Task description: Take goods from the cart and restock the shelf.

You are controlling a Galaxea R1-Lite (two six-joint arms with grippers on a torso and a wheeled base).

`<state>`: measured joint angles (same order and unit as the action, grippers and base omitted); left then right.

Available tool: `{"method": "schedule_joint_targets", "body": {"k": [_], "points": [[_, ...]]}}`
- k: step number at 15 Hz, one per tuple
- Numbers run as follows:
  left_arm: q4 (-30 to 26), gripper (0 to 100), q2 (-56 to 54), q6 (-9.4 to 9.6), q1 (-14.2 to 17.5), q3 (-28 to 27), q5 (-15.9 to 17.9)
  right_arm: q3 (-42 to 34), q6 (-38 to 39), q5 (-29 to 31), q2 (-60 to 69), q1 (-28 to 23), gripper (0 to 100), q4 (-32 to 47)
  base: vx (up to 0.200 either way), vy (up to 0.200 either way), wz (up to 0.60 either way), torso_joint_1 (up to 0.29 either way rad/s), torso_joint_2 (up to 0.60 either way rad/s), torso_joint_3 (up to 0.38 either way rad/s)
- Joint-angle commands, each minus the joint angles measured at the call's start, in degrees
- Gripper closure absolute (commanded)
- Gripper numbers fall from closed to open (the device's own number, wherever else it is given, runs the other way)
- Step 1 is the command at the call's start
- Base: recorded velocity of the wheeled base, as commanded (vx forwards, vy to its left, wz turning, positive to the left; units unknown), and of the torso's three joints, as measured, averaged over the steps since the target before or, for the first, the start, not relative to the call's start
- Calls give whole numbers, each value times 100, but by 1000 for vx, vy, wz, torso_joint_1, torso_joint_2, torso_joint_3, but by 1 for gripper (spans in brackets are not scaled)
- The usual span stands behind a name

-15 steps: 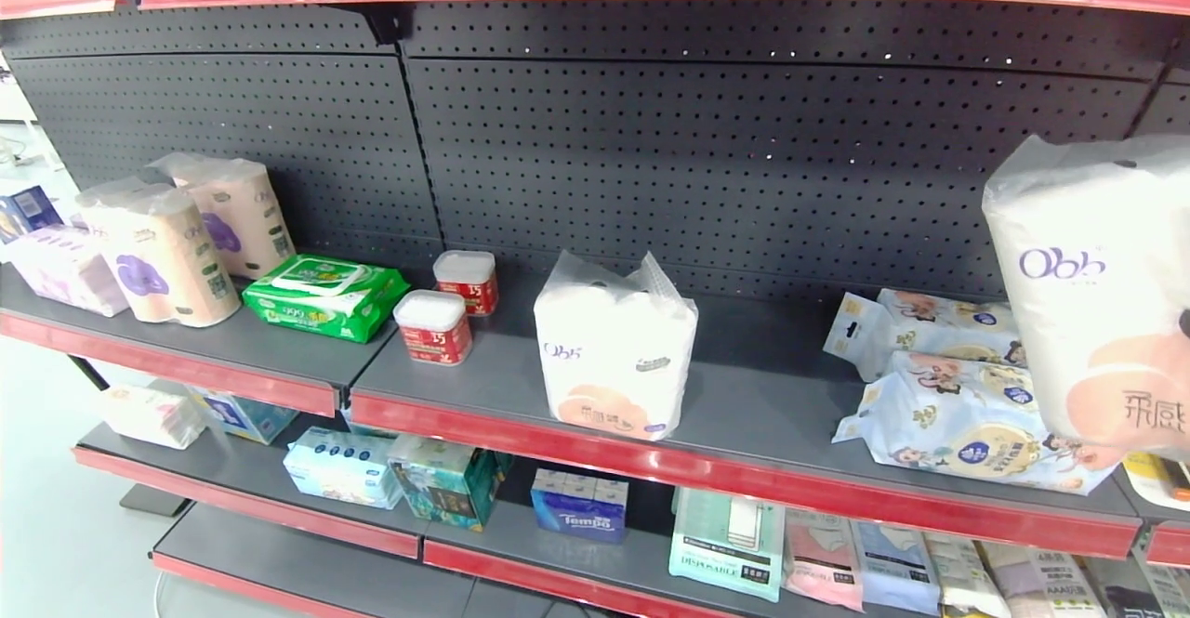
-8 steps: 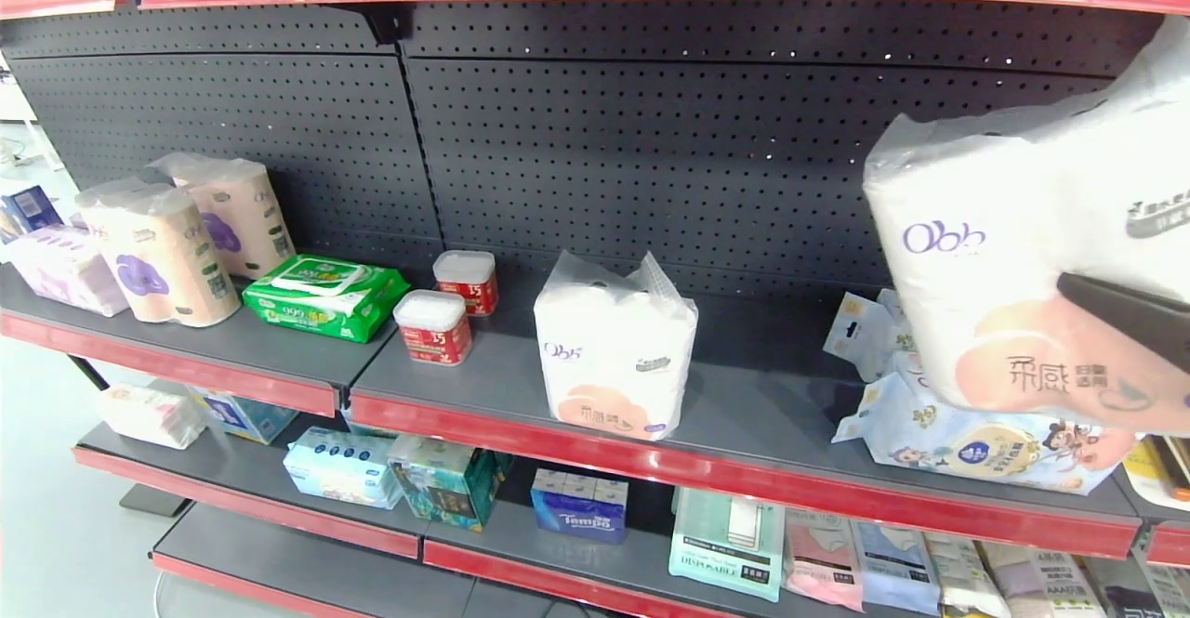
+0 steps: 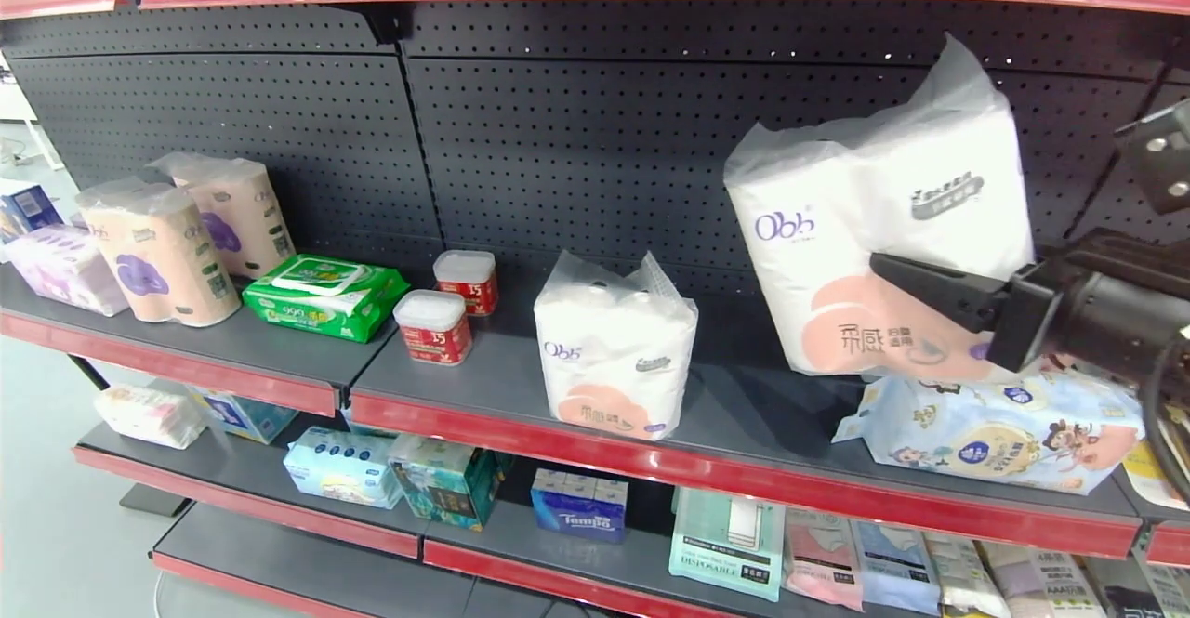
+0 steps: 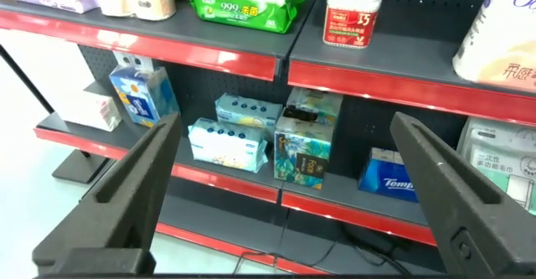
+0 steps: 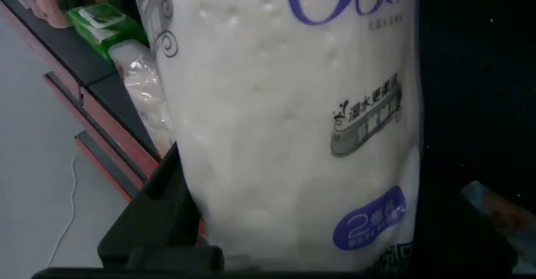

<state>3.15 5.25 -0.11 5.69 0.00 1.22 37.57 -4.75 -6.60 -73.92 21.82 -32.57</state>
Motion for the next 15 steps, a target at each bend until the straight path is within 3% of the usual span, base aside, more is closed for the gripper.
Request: {"method": "schedule_joint_targets", "body": {"k": [1,11,15], "points": [[2,0,11,2,2,0,1,-57,27,-8,-825,15,100,-478,0,0,0,0,0,0],[2,0,11,-7,2,0,1,84,-34,-8,-2012,-222,100,-1251,0,0,0,0,0,0],[2,0,11,-7,2,0,1,602,-113,0,-2495,-301,100,-1251,0,0,0,0,0,0]]}}
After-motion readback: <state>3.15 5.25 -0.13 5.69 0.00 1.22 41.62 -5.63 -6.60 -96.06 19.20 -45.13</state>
